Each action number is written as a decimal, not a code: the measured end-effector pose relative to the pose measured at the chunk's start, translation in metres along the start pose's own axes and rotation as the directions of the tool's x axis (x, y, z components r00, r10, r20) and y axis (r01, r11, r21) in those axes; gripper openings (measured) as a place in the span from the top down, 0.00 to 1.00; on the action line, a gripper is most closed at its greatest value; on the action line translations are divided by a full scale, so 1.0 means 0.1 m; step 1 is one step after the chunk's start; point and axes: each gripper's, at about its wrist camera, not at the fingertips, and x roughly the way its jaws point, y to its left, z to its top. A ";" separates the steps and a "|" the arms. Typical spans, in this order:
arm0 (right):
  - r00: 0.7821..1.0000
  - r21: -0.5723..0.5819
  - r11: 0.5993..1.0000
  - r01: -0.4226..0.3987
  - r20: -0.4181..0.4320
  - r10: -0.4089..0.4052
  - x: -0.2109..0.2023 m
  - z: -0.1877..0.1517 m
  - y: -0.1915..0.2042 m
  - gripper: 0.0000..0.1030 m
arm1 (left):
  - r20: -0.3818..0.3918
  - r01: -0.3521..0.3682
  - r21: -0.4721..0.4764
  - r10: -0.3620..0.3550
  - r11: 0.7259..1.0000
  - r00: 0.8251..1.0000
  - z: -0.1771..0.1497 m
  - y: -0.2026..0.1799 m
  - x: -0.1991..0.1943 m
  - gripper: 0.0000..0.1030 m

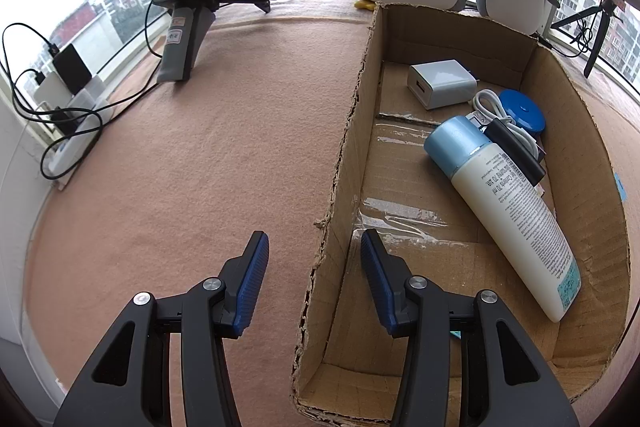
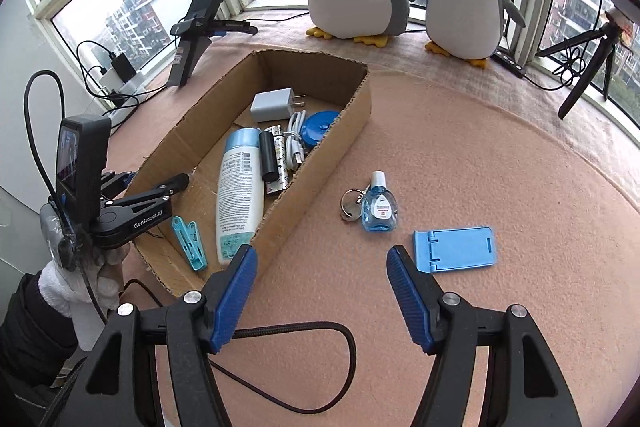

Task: Organize rigid objects
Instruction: 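Move the right tool back to the blue eye-drop bottle, then close the right gripper around the blue eye-drop bottle, then carry the eye-drop bottle into the box and open the right gripper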

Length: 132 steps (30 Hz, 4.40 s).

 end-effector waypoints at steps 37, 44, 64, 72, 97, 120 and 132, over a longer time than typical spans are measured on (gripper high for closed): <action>0.987 -0.008 0.999 0.032 -0.158 -0.033 0.92 0.33 -0.37 0.64 | 0.001 0.000 0.000 0.000 1.000 1.000 0.01 0.00 0.00 0.54; 0.986 -0.009 0.999 0.042 -0.160 -0.043 0.91 0.33 -0.43 0.73 | 0.001 0.000 0.000 0.000 1.000 1.000 0.01 0.00 0.00 0.54; 0.992 -0.001 0.997 0.072 -0.108 -0.072 0.77 0.34 -0.47 0.73 | 0.001 -0.001 0.000 0.001 1.000 1.000 0.01 0.00 0.00 0.54; 0.999 -0.025 0.999 0.027 -0.030 -0.028 0.43 0.45 -0.24 0.73 | 0.002 -0.002 0.002 0.002 1.000 1.000 0.02 0.01 0.01 0.54; 0.997 -0.168 0.983 -0.077 0.014 0.080 0.46 0.80 0.74 0.73 | 0.002 -0.001 0.001 0.001 1.000 1.000 0.03 0.01 0.01 0.54; 0.999 -0.171 0.984 -0.045 0.021 0.049 0.59 0.92 0.72 0.46 | 0.002 -0.001 0.001 0.001 1.000 1.000 0.02 0.01 0.01 0.54; 0.999 -0.167 0.985 -0.033 0.031 0.038 0.54 0.94 0.67 0.40 | 0.003 -0.001 0.001 0.001 1.000 1.000 0.02 0.01 0.02 0.54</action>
